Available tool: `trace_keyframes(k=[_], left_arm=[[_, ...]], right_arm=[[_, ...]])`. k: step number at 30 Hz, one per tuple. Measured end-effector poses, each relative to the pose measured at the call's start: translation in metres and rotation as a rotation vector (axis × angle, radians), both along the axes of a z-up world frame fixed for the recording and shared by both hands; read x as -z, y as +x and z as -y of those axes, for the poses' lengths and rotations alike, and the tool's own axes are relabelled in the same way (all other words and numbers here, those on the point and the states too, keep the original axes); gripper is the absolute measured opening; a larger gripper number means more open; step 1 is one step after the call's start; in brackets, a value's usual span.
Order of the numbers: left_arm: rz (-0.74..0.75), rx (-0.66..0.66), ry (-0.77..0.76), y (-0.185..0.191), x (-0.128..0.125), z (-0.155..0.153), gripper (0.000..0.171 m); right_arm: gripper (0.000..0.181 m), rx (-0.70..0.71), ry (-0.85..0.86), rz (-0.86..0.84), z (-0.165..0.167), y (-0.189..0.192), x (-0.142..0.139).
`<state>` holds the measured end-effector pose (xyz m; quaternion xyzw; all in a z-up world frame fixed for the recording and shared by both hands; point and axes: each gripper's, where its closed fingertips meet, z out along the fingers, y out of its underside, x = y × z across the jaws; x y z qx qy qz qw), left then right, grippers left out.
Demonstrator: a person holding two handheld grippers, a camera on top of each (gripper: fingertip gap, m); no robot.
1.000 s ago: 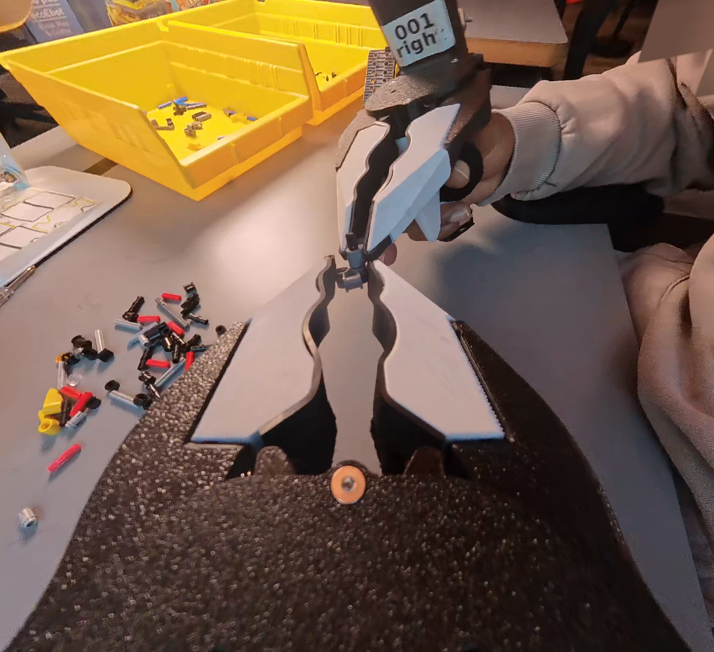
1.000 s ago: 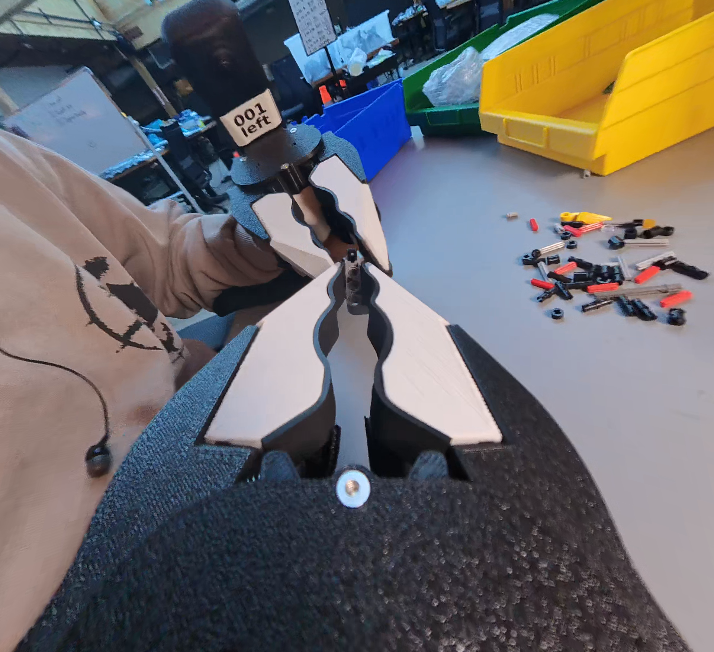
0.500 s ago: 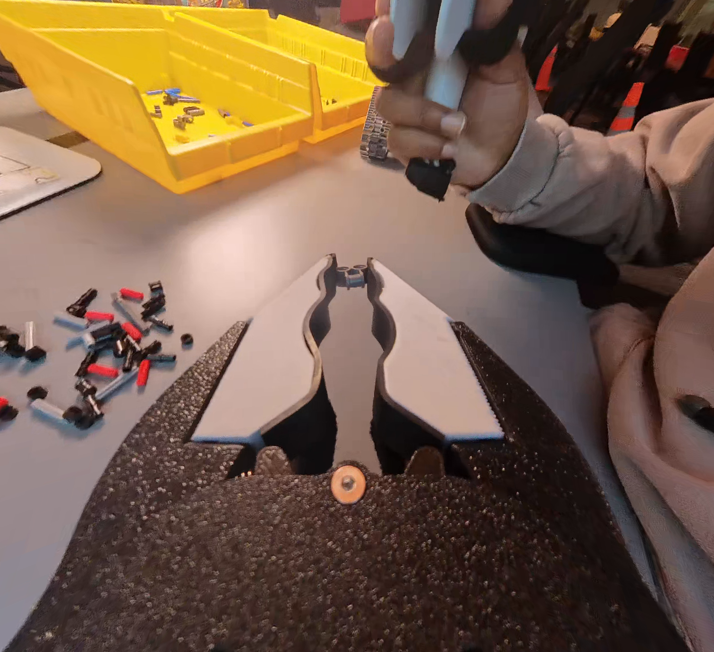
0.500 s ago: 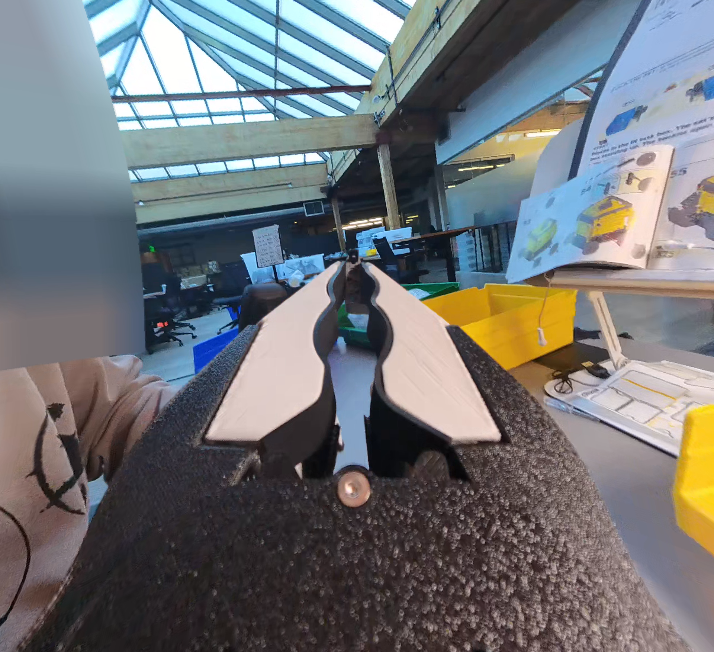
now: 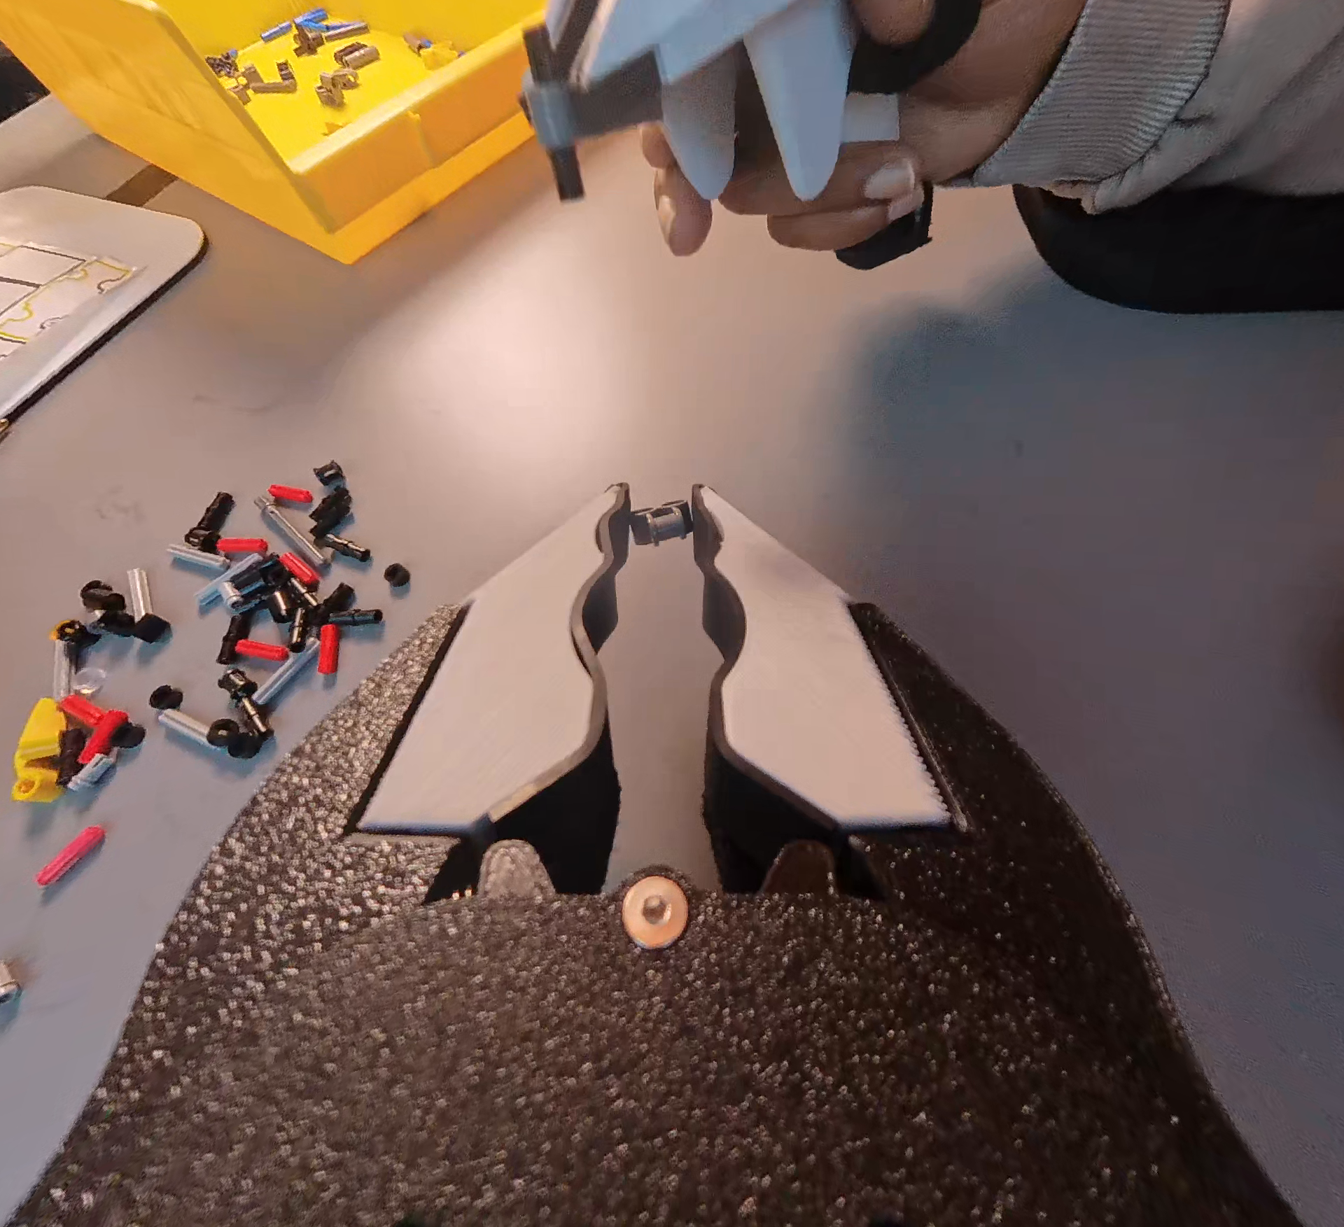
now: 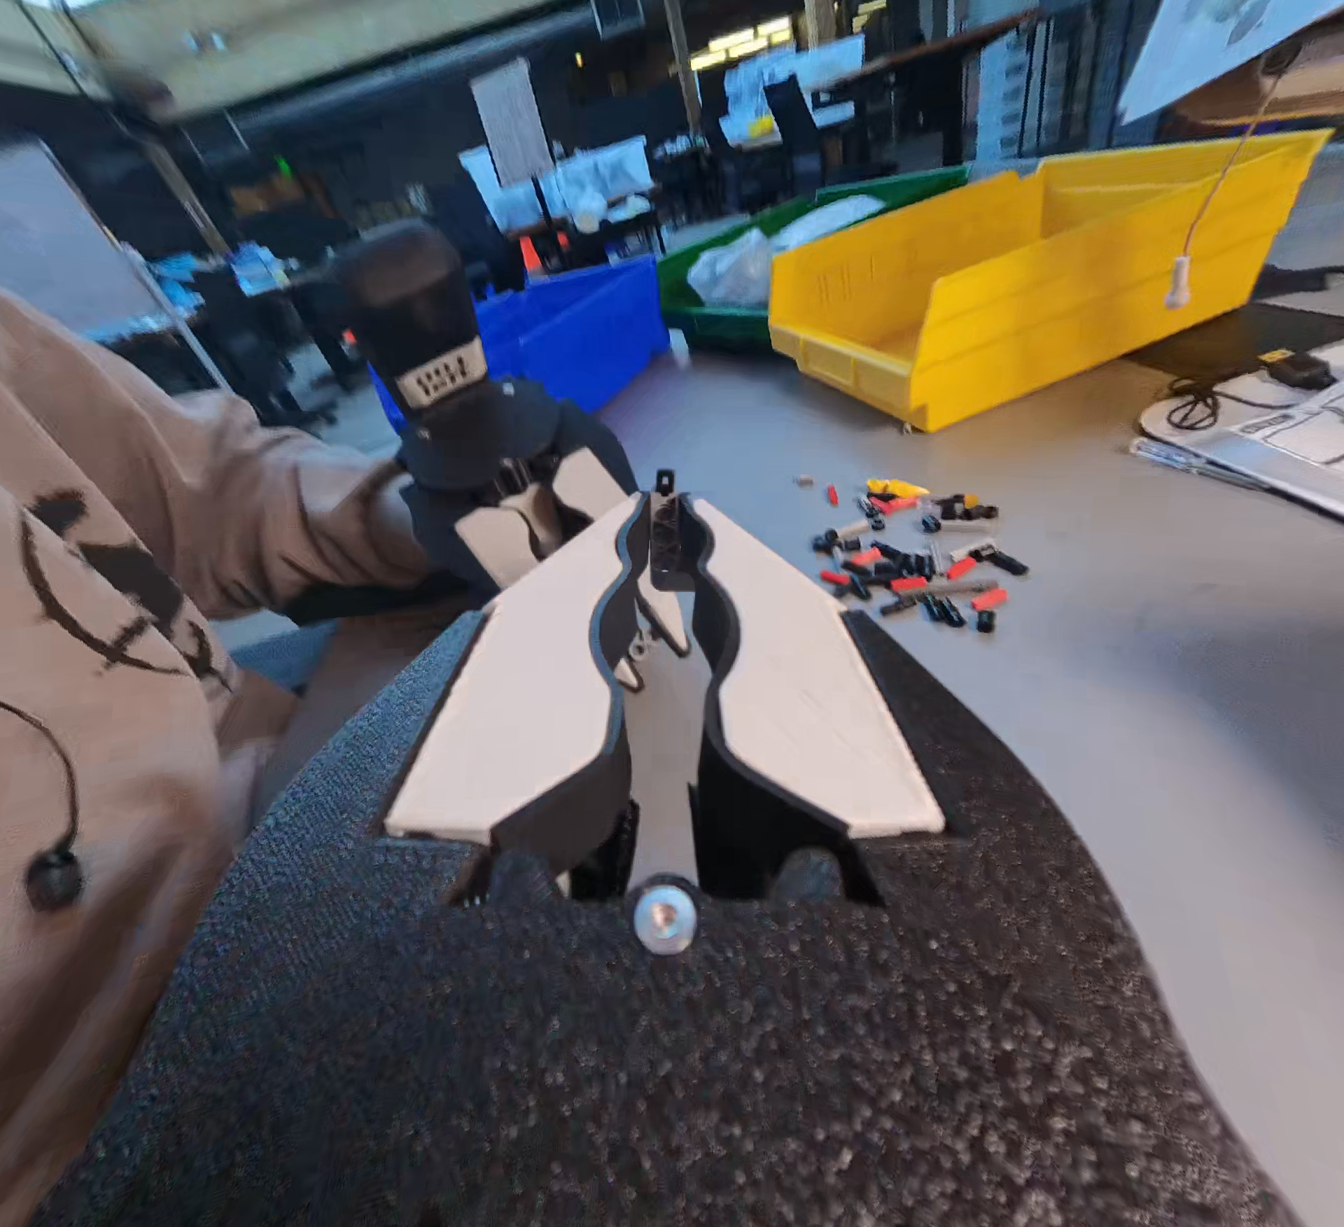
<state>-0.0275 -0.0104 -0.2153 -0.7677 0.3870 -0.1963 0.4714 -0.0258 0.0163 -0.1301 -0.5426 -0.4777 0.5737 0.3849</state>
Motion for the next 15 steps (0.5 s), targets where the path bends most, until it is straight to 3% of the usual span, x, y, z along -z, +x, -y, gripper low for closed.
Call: trace_keyframes(k=[3, 15], left_arm=[[-0.062, 0.001, -0.034, -0.005, 0.013, 0.001, 0.017], [-0.146, 0.006, -0.029, -0.009, 0.024, 0.004, 0.017]], right_arm=[[0.005, -0.013, 0.123, 0.09, 0.008, -0.004, 0.017], [0.005, -0.081, 0.175, 0.183, 0.028, -0.013, 0.041]])
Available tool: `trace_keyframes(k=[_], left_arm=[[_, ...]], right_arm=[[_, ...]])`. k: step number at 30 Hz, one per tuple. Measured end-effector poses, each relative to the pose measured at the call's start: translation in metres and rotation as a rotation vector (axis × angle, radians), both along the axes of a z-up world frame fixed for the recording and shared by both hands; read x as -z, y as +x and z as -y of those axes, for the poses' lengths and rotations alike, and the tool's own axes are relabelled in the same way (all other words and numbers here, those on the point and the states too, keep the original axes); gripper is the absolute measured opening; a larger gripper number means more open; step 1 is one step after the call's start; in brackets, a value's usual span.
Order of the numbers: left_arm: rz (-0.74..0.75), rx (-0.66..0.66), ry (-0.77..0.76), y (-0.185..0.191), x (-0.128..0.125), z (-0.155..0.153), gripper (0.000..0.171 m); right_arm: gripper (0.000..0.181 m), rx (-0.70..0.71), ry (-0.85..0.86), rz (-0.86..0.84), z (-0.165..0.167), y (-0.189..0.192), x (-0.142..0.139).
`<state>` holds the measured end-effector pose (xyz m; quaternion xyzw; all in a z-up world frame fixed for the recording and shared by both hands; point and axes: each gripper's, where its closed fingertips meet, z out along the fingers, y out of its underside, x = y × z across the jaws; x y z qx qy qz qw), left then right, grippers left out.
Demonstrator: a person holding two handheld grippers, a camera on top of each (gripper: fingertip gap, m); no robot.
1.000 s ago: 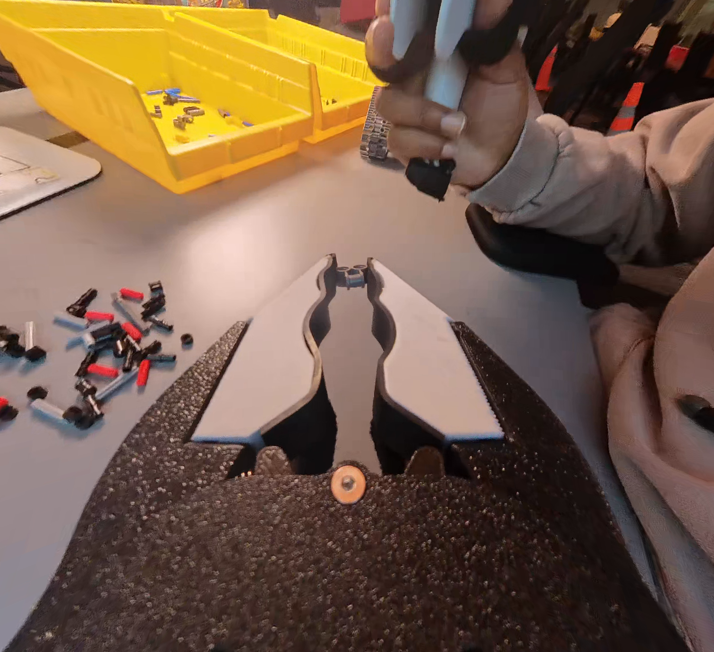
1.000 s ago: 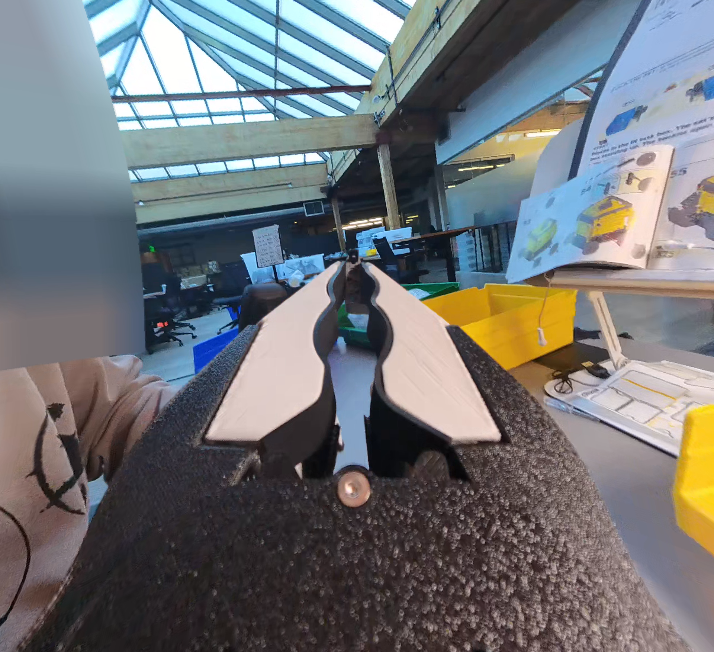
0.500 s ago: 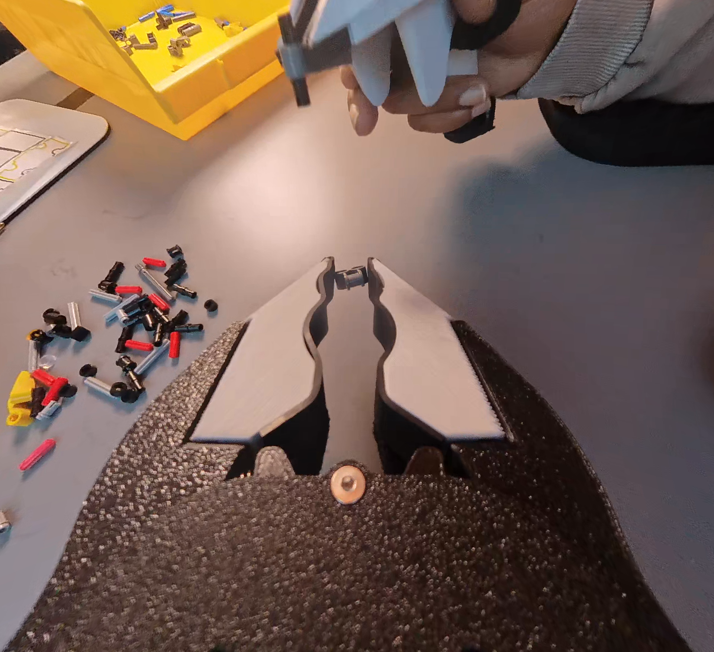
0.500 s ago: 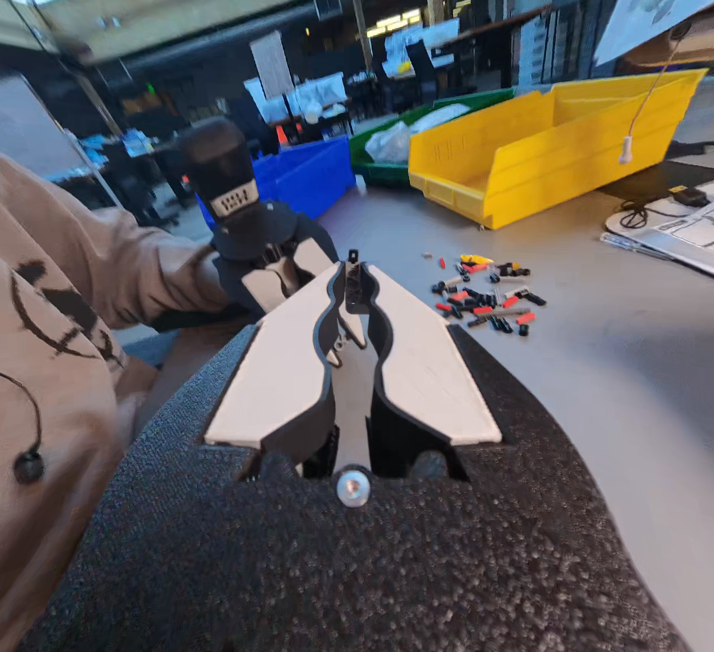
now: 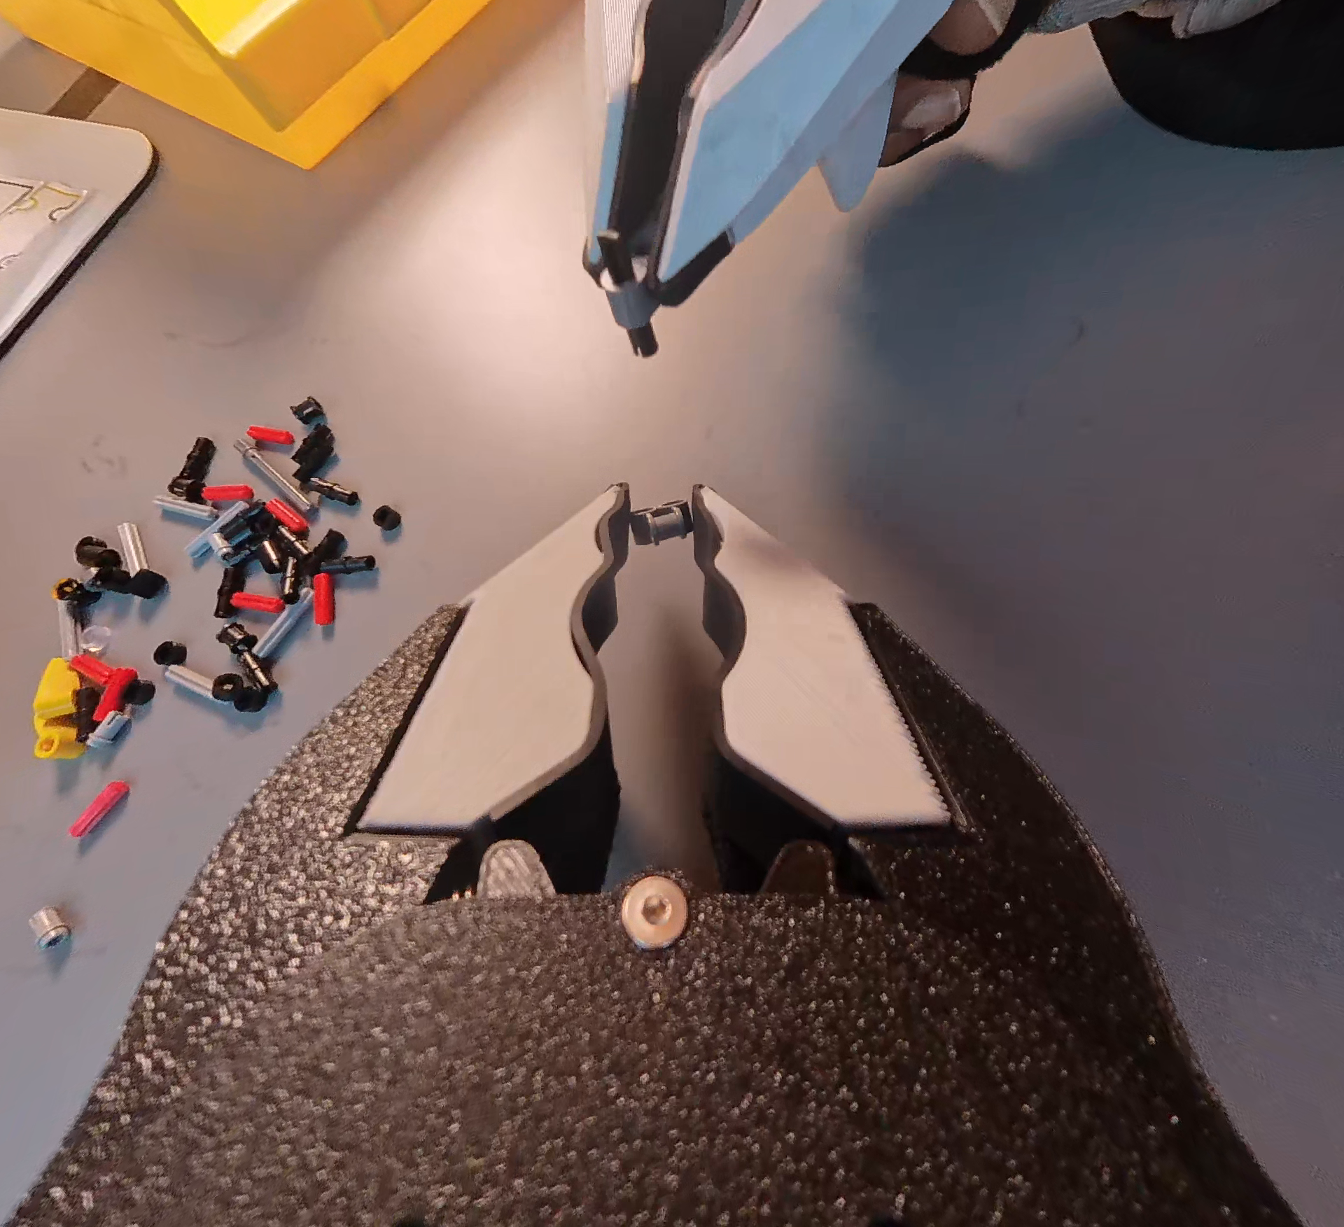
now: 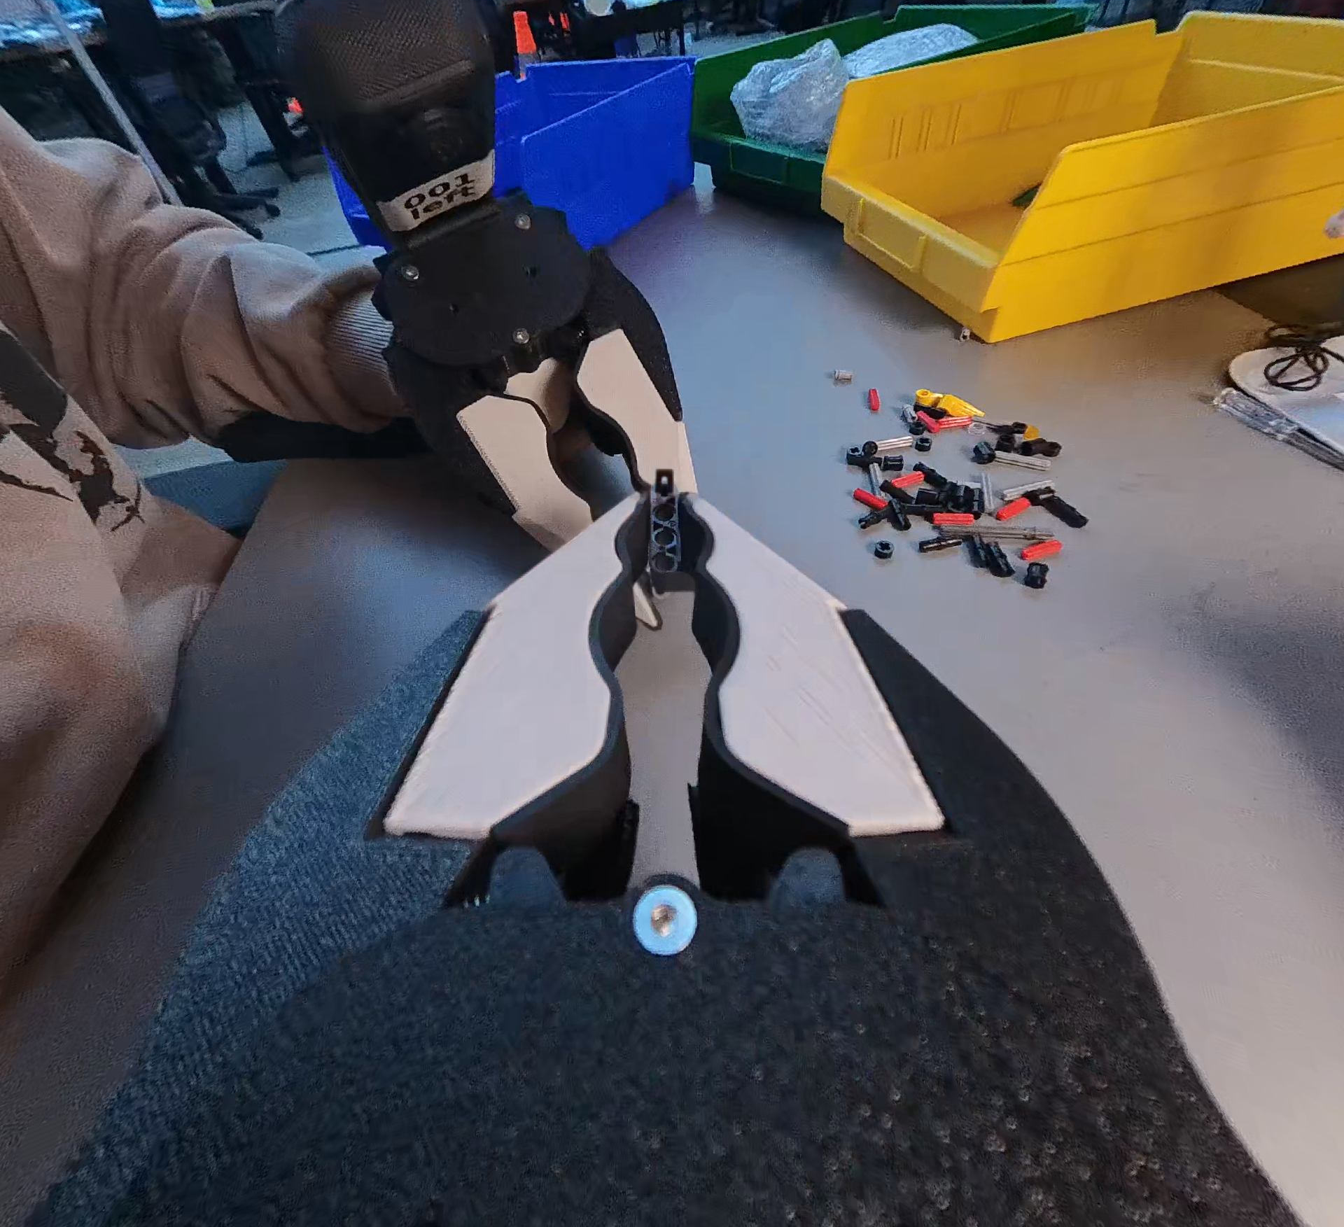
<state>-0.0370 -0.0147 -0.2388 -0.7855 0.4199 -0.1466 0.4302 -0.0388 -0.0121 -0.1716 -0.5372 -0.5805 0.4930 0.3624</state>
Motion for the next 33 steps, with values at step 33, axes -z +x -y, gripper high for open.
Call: trace_keyframes(k=[33], left_arm=[[-0.164, 0.058, 0.664, 0.006, -0.067, 0.009, 0.017]], right_arm=[[0.012, -0.064, -0.448, -0.009, 0.031, -0.016, -0.007]])
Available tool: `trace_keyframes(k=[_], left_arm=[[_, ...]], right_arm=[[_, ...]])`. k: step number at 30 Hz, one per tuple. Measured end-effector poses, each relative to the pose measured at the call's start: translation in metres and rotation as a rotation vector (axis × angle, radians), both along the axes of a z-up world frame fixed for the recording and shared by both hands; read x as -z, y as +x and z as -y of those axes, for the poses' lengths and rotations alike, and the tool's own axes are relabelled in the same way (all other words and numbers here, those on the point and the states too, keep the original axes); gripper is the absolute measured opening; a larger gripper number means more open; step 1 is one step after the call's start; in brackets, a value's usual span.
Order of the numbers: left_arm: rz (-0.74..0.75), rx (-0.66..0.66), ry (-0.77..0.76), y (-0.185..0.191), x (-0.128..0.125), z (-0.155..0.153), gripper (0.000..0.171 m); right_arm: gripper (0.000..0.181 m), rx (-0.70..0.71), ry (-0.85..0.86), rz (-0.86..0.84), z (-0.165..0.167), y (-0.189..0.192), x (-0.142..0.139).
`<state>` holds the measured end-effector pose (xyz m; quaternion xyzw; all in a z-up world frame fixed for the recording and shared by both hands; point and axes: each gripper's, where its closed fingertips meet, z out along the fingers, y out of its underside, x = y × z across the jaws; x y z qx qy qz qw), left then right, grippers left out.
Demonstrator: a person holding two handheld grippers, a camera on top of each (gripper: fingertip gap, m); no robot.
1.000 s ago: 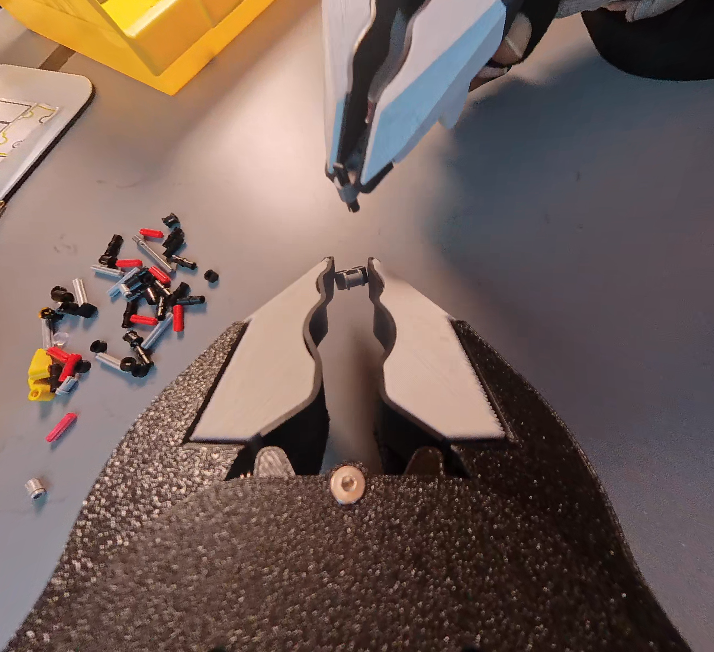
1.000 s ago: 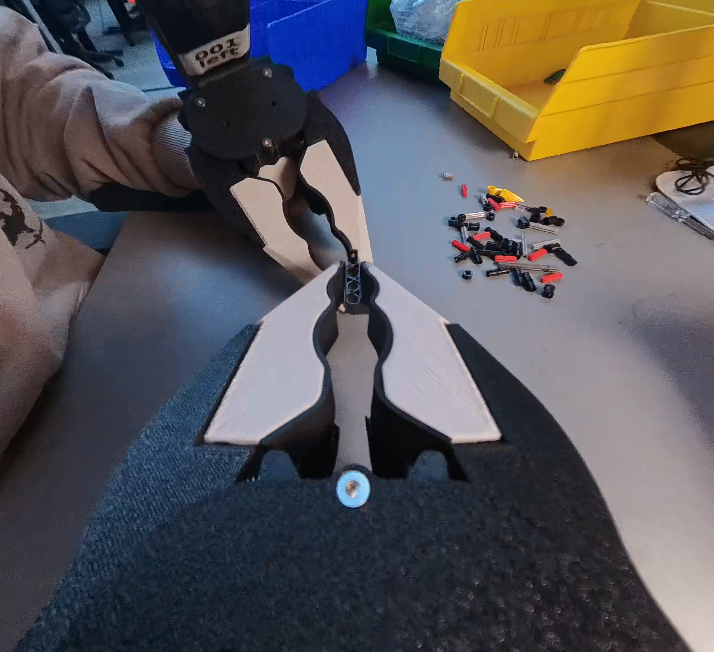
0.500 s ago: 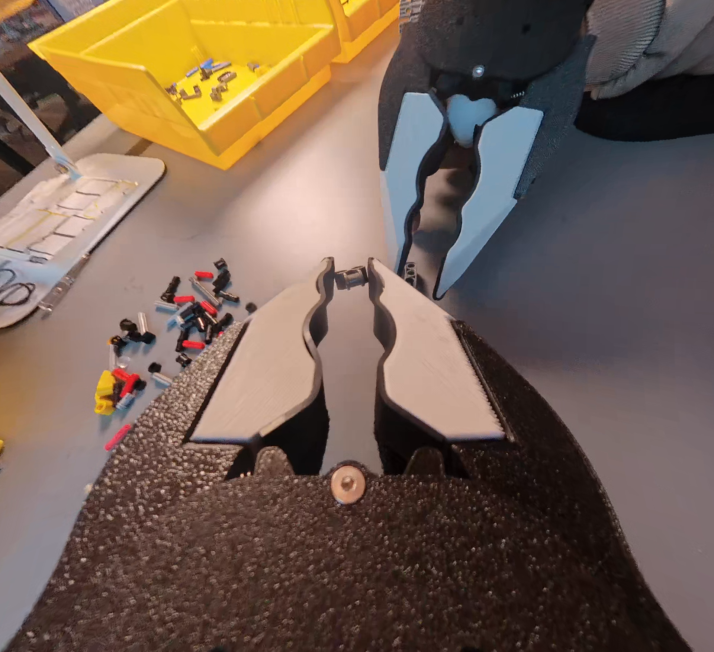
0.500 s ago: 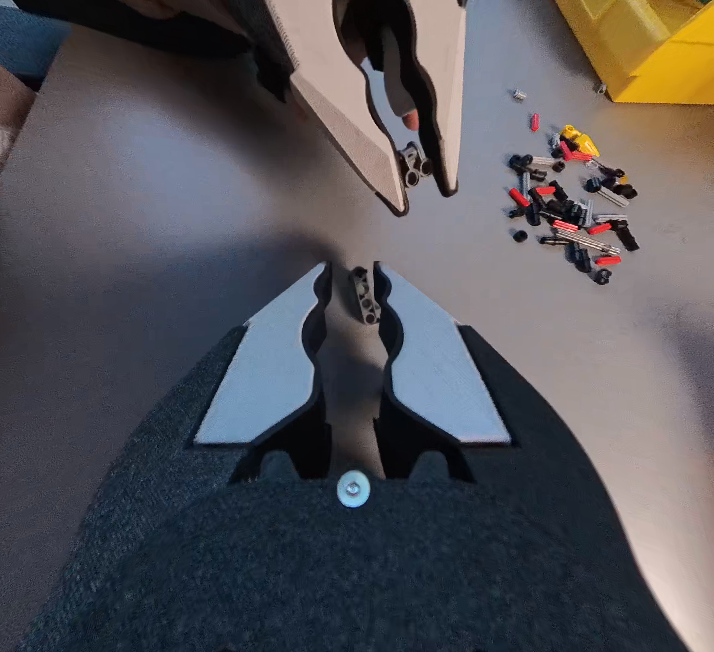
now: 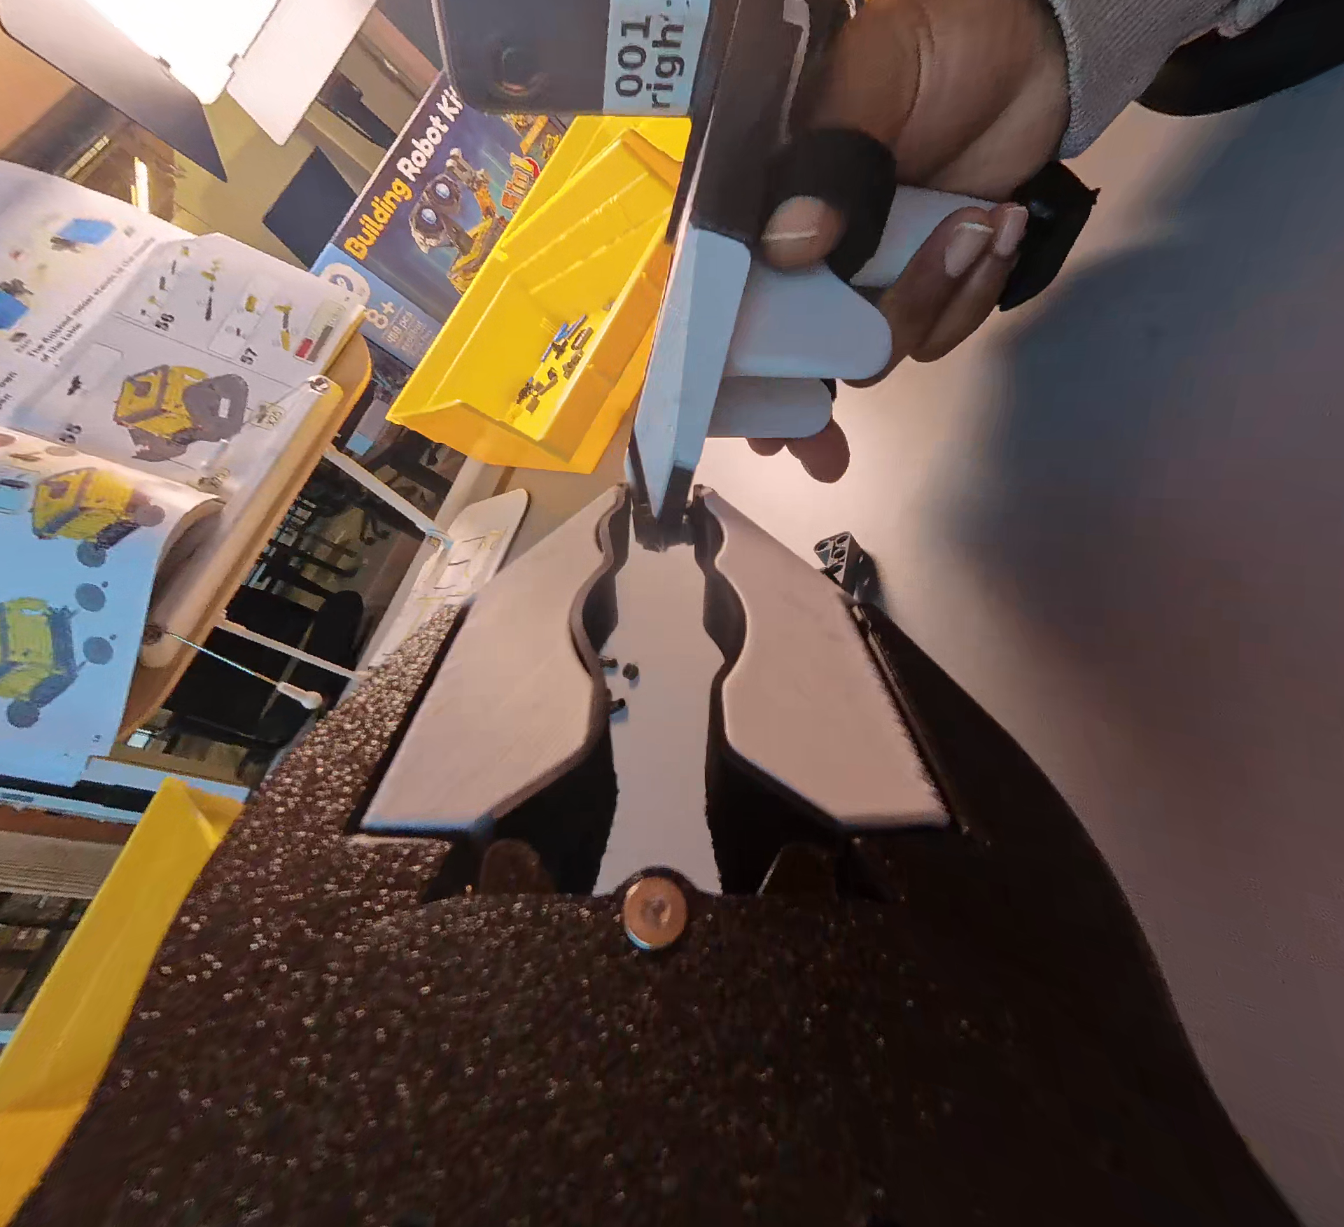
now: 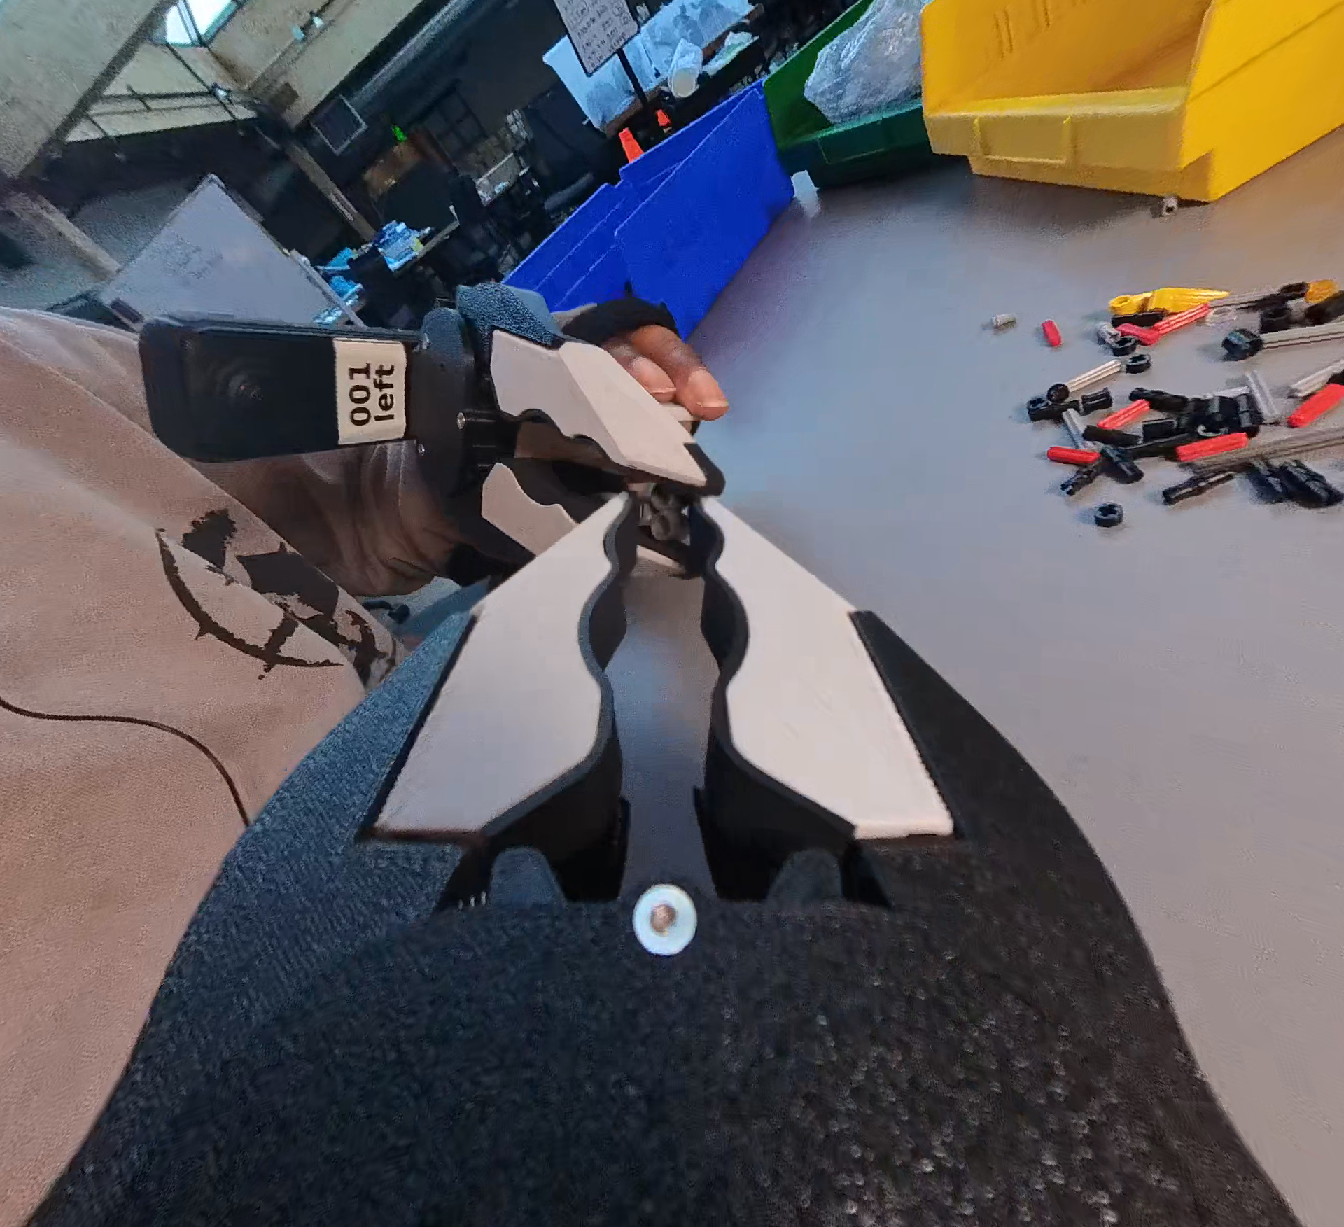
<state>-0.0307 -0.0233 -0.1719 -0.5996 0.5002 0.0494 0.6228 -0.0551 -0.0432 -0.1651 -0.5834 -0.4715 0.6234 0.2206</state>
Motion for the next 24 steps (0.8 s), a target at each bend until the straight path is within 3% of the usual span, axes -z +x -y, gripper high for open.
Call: trace_keyframes(k=[4, 7, 11, 15, 20, 24], left_arm=[[0.044, -0.028, -0.083, -0.006, 0.005, -0.005, 0.026], [0.119, -0.028, -0.209, -0.007, 0.013, -0.006, 0.032], [0.147, -0.01, -0.357, -0.004, 0.029, -0.003, 0.034], [0.117, -0.012, -0.477, -0.001, 0.049, 0.0, 0.034], [0.103, -0.017, -0.548, 0.002, 0.062, 0.001, 0.032], [0.118, -0.016, -0.595, 0.002, 0.065, 0.003, 0.032]], right_arm=[[0.007, 0.042, 0.039, -0.019, -0.015, 0.007, -0.007], [0.008, 0.194, 0.24, 0.008, -0.055, 0.019, -0.012], [0.008, 0.555, 0.58, 0.128, -0.148, 0.071, -0.037], [0.008, 0.979, 0.814, 0.37, -0.243, 0.173, -0.078], [0.008, 1.12, 0.792, 0.763, -0.329, 0.279, -0.059], [0.013, 1.15, 0.709, 0.884, -0.358, 0.317, -0.041]])
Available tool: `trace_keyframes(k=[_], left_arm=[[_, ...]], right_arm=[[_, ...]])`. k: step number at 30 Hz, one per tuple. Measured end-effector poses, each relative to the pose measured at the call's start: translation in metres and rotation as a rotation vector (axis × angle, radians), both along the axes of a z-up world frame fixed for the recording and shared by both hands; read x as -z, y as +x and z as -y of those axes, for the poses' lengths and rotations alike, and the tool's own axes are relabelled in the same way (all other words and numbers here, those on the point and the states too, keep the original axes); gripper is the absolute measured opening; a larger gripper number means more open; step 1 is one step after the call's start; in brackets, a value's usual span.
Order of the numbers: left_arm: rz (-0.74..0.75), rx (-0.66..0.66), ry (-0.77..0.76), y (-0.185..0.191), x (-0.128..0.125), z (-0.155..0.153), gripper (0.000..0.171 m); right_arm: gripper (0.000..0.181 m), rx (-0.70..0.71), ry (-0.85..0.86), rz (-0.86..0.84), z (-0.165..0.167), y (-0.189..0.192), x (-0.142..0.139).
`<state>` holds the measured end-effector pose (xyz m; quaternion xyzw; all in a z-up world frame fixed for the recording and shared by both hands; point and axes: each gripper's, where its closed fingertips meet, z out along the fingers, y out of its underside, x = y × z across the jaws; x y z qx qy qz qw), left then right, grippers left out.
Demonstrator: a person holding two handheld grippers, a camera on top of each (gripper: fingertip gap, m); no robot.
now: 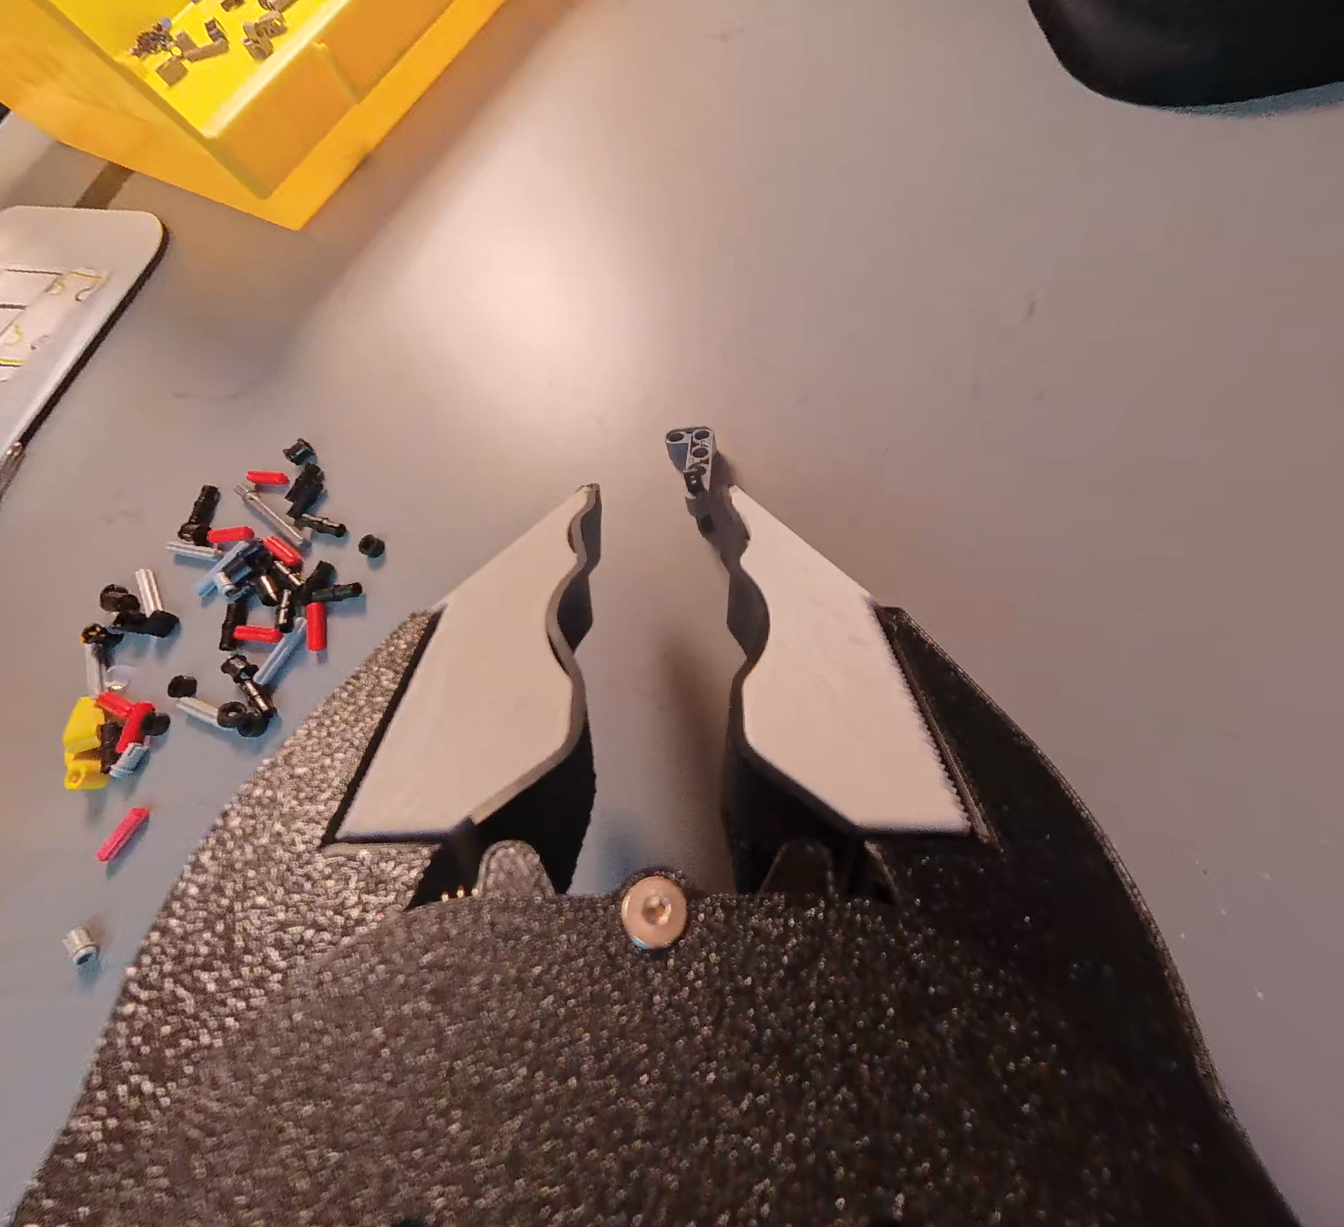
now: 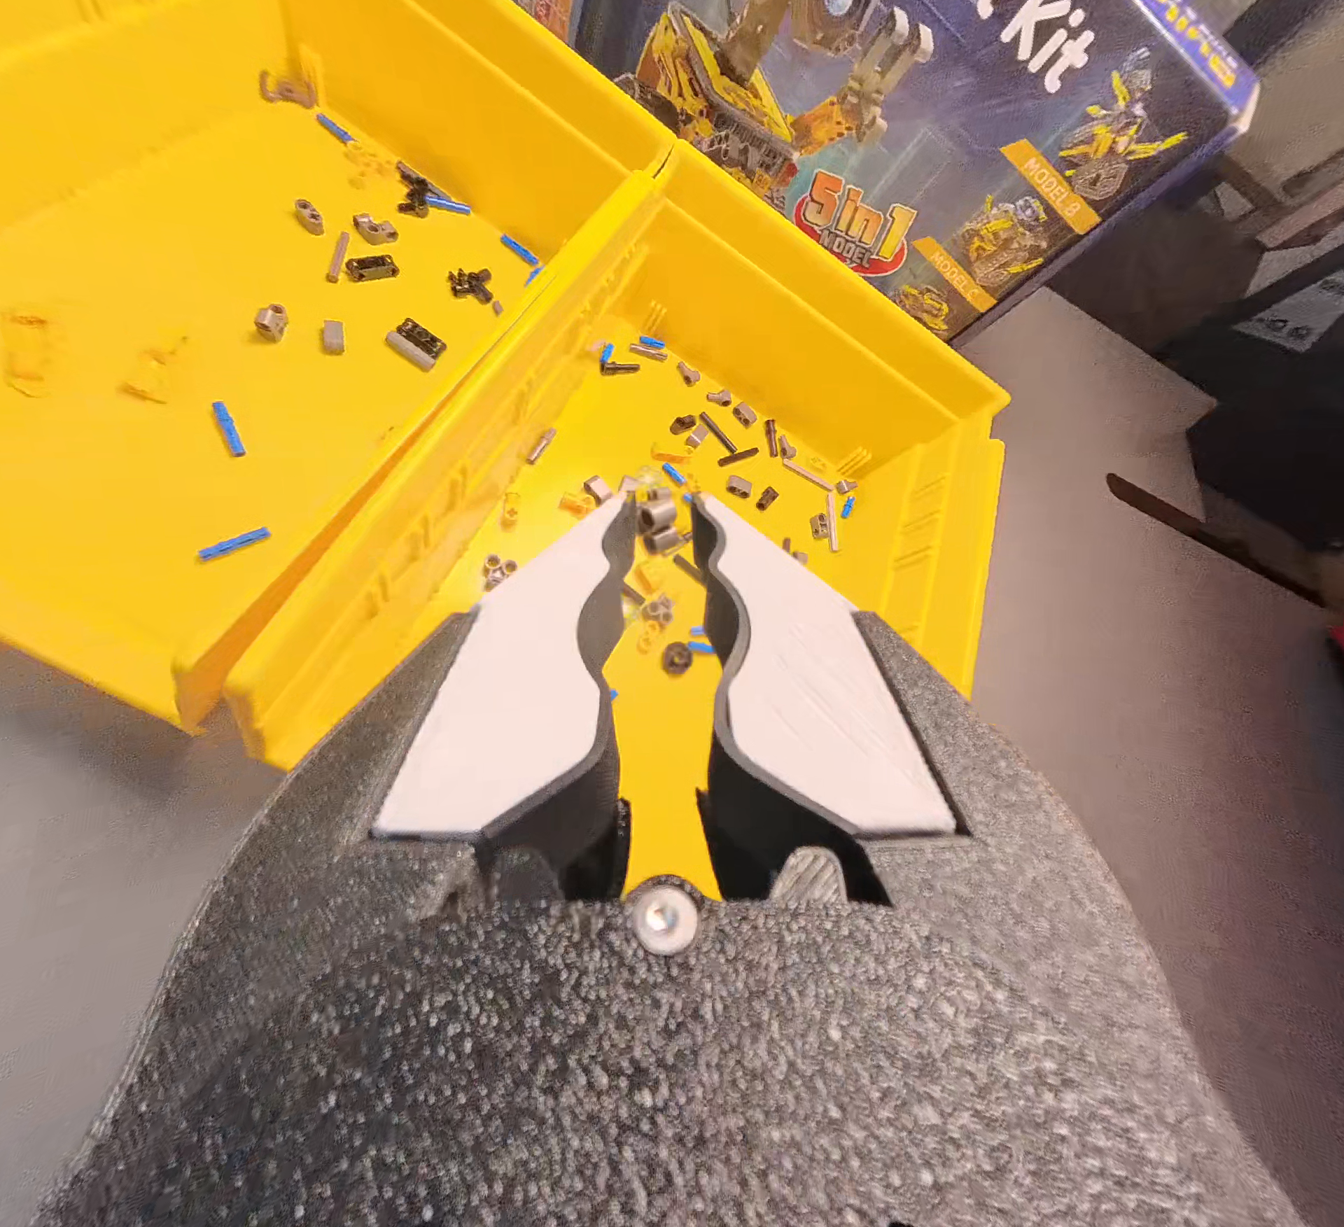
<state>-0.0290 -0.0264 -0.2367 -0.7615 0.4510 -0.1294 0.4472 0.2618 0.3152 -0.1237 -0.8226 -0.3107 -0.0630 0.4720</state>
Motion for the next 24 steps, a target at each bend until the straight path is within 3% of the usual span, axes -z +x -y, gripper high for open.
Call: trace_keyframes(k=[4, 6, 9, 14, 17, 19, 24], left_arm=[[0.036, -0.014, -0.062, -0.002, 0.001, -0.002, 0.032], [0.017, -0.003, -0.092, -0.003, 0.006, -0.001, 0.033], [-0.028, 0.014, -0.101, -0.004, 0.013, 0.0, 0.031], [-0.059, 0.032, -0.124, 0.001, 0.019, 0.001, 0.022], [-0.056, 0.037, -0.141, 0.002, 0.02, 0.003, 0.003], [-0.067, 0.038, -0.124, 0.002, 0.02, 0.004, 0.002], [-0.065, 0.044, -0.105, 0.001, 0.018, 0.006, 0.002]], right_arm=[[0.021, -0.004, 0.104, -0.032, 0.007, -0.006, -0.027], [0.021, -0.112, 0.148, -0.084, 0.028, -0.035, -0.04], [0.021, -0.369, 0.127, -0.17, 0.085, -0.101, -0.042], [0.02, -0.945, -0.079, -0.09, 0.229, -0.21, 0.024], [0.02, -1.191, -0.24, -0.107, 0.302, -0.248, 0.062], [0.02, -1.272, -0.289, -0.101, 0.326, -0.265, 0.08], [0.02, -1.307, -0.347, -0.047, 0.342, -0.285, 0.112]])
